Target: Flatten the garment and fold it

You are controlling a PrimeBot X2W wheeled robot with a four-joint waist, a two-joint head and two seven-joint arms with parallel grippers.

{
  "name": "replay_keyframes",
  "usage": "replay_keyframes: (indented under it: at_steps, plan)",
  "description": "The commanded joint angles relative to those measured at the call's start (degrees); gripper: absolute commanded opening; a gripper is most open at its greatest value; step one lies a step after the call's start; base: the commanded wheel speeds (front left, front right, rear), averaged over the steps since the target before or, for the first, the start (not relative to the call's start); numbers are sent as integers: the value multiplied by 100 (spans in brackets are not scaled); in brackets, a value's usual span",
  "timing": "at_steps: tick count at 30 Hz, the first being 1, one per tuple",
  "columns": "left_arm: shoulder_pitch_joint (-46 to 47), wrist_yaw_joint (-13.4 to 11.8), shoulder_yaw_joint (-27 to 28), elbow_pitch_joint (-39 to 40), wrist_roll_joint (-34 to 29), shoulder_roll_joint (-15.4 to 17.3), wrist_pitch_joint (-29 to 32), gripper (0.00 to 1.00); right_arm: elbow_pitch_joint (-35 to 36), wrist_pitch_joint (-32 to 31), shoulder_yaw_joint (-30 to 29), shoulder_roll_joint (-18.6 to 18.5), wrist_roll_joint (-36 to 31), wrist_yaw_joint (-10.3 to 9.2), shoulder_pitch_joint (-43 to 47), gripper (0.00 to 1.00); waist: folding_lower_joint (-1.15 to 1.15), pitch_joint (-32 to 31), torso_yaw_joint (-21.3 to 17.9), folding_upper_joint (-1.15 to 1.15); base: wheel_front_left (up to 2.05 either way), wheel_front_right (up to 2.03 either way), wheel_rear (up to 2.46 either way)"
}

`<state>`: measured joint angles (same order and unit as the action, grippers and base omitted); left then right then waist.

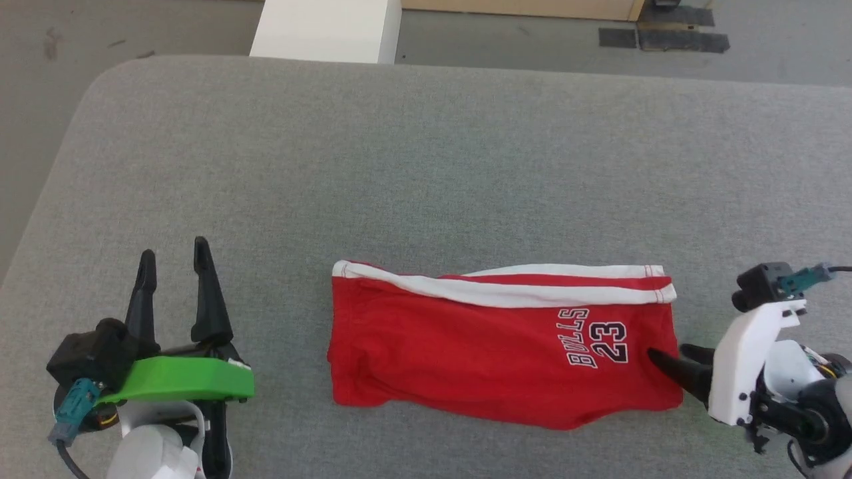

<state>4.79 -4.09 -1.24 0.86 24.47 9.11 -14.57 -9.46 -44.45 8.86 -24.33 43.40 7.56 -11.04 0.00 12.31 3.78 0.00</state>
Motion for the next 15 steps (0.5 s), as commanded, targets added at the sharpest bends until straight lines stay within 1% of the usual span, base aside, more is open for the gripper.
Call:
replay_keyframes:
  at_steps: [1, 8, 13, 14, 15]
  plan:
    - [16, 59, 44, 24, -107, -40, -40, 100, -74, 22, 136, 32, 62, -8, -137, 100, 0, 85, 53, 0, 0, 0, 0]
    - [41, 265, 203, 25, -310, -259, -41, 100, -334, 157, 778, 147, 226, -8, -501, 100, 0, 137, 89, 0, 0, 0, 0]
    - [69, 390, 241, -39, -401, -382, -42, 100, -537, 216, 1032, 50, 277, -8, -642, 100, 0, 129, 127, 0, 0, 0, 0]
    - [71, 412, 248, -51, -419, -403, -42, 100, -577, 218, 1064, 13, 258, -8, -664, 49, 0, 127, 133, 0, 0, 0, 0]
    - [71, 426, 257, -59, -433, -419, -42, 100, -611, 233, 1073, -11, 245, -8, -678, 10, 0, 122, 134, 0, 0, 0, 0]
